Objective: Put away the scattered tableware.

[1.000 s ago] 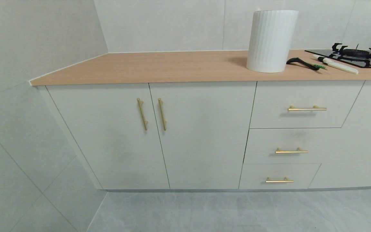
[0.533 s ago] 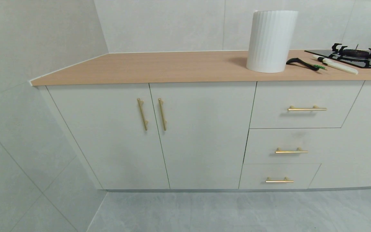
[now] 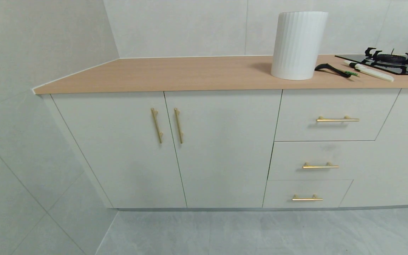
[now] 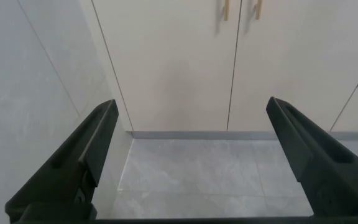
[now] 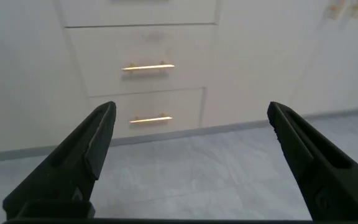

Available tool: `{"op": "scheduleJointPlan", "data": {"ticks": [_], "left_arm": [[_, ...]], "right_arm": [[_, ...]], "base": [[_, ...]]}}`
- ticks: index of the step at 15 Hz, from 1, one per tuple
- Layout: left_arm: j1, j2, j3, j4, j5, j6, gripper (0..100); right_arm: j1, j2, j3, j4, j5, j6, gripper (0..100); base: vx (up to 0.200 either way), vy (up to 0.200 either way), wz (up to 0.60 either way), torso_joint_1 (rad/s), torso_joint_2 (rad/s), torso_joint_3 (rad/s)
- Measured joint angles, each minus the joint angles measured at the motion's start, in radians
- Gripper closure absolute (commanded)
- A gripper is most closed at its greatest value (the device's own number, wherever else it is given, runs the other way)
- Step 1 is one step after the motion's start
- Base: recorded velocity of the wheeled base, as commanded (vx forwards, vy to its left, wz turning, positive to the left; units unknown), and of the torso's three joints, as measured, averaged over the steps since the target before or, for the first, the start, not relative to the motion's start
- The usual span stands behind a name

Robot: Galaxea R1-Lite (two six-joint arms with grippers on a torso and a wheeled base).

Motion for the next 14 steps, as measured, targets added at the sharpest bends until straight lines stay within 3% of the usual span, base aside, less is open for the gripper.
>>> {"op": "scheduleJointPlan", "data": {"ticks": [7,9,11,14], "left_arm": [[-0.001,-0.001,0.002,0.0,-0.002,-0.007,0],[-0.001,-0.001,0.003,0.0,-0.002,-0.021,0],[-0.001,-0.001,0.003,0.0,-0.002,-0.019,0],[-0.001,-0.001,0.003,0.0,-0.002,-0.021,0]], "right_arm": [[-0.017,-0.054,0.002,0.001,0.016,0.03,0],[-0.019,-0.061,0.002,0.001,0.099,0.029,0],[-0.019,-0.064,0.001,0.045,0.274,0.034,0],[-0.02,-0.066,0.0,0.053,0.289,0.039,0]], "base": [[0.0,0.0,0.0,0.0,0.0,0.0],[0.0,0.0,0.0,0.0,0.0,0.0],[0.0,0.0,0.0,0.0,0.0,0.0],[0.0,0.0,0.0,0.0,0.0,0.0]]}}
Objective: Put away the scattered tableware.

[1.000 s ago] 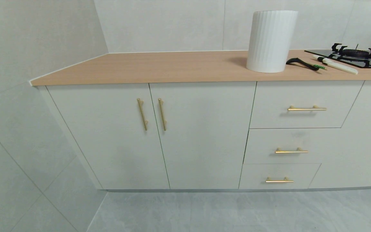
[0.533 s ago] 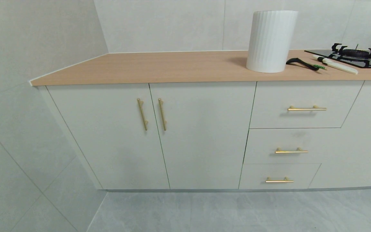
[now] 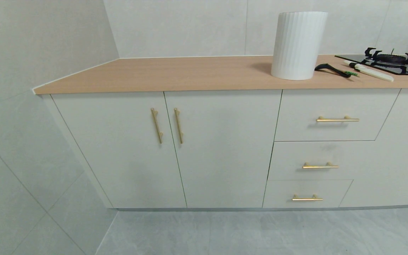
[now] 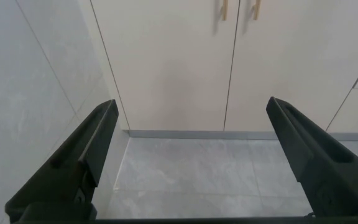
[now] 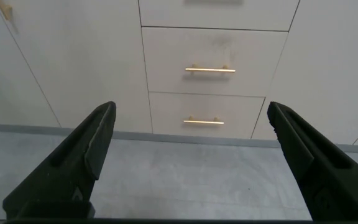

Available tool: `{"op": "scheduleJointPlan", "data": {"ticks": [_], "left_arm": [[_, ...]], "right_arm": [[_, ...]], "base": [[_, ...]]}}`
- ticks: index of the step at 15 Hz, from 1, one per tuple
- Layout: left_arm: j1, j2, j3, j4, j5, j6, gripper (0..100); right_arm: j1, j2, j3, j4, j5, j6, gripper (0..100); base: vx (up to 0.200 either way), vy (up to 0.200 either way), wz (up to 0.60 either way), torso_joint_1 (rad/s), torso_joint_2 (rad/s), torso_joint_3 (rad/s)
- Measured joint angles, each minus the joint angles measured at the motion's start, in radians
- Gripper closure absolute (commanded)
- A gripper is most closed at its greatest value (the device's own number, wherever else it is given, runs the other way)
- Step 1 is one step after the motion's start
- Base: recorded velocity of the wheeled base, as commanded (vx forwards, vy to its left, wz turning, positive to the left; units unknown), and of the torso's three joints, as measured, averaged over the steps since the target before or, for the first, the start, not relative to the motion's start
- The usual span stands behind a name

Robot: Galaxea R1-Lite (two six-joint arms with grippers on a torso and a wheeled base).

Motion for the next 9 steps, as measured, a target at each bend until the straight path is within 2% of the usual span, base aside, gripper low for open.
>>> {"op": "scheduleJointPlan", "data": {"ticks": [2,9], "left_arm": [[0.0,0.0,0.0,0.0,0.0,0.0,0],[0.001,0.0,0.0,0.0,0.0,0.005,0]], "right_arm": [[0.0,-0.001,0.0,0.002,-0.005,0.011,0],[0.001,-0.001,0.0,0.004,-0.006,0.013,0]], "base": [[0.0,0.0,0.0,0.0,0.0,0.0],[-0.2,-0.2,0.0,0.002,0.0,0.004]]}}
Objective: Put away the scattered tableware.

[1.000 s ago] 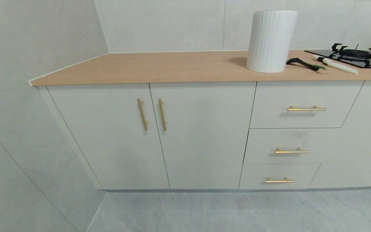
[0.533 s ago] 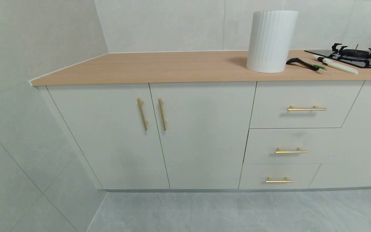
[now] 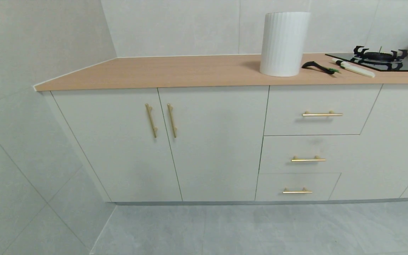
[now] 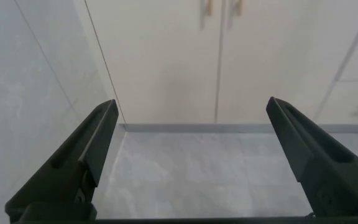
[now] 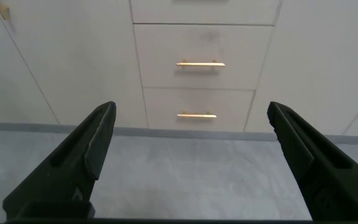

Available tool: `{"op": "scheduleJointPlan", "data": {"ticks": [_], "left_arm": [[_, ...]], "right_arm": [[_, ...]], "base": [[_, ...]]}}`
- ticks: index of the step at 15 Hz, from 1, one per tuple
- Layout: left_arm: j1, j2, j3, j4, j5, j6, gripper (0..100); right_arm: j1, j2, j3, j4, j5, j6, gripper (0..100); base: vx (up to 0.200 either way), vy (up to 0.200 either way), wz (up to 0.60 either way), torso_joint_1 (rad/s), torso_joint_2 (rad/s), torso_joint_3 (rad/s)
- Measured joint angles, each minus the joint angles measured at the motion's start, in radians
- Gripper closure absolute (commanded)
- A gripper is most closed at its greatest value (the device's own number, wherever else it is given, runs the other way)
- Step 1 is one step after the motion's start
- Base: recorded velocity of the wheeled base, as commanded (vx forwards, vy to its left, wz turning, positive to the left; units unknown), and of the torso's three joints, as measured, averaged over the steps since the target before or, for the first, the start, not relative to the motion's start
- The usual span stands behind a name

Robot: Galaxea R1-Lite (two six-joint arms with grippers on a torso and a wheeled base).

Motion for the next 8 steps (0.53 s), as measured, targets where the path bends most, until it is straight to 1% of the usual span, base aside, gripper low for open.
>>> {"op": "scheduleJointPlan", "data": {"ticks": [1,5,8], "left_arm": [[-0.001,0.0,0.0,0.0,0.0,0.0,0],[-0.001,0.0,0.0,0.0,0.0,-0.004,0],[-0.001,0.0,0.0,0.0,-0.001,-0.005,0]], "right_arm": [[-0.001,0.0,0.0,0.0,0.0,0.0,0],[-0.001,0.0,0.0,0.0,0.0,0.0,0],[-0.001,0.0,0.0,0.001,0.0,0.0,0]], "base": [[-0.2,-0.2,0.0,-0.002,0.0,-0.002],[0.0,0.0,0.0,0.0,0.0,0.0],[0.2,0.0,0.0,0.007,0.0,0.005]]}}
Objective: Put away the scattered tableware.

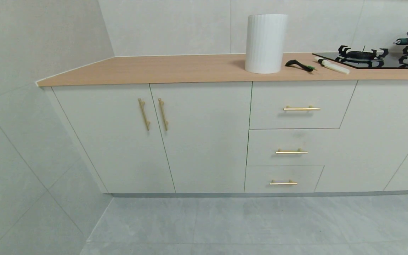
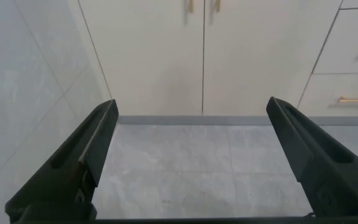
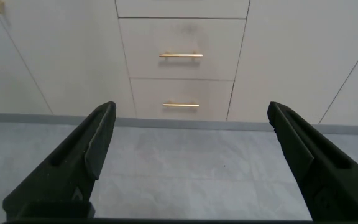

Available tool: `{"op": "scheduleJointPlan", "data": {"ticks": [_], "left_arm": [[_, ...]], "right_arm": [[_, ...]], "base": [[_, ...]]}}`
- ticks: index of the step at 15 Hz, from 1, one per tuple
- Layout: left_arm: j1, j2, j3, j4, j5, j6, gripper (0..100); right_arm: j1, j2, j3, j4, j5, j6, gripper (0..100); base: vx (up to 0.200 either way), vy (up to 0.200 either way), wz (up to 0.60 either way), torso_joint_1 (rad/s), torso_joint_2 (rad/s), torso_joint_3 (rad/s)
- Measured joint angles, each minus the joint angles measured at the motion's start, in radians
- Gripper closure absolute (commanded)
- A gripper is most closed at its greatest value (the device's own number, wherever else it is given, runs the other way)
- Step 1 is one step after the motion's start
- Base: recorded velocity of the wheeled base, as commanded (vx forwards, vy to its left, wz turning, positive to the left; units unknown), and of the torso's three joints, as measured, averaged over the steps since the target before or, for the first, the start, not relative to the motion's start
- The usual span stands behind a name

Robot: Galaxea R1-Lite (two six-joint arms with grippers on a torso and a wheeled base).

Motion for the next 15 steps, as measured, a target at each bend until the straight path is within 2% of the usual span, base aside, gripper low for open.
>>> {"op": "scheduleJointPlan", "data": {"ticks": [11,15], "left_arm": [[0.0,0.0,0.0,0.0,0.0,0.0,0],[0.0,0.0,0.0,0.0,0.001,0.0,0]], "right_arm": [[0.0,0.0,0.0,0.0,0.0,0.0,0],[0.001,0.0,0.0,0.0,0.0,0.0,0]], "base": [[0.2,0.0,0.0,0.004,0.0,0.001],[0.0,0.0,0.0,0.0,0.0,0.0]]}}
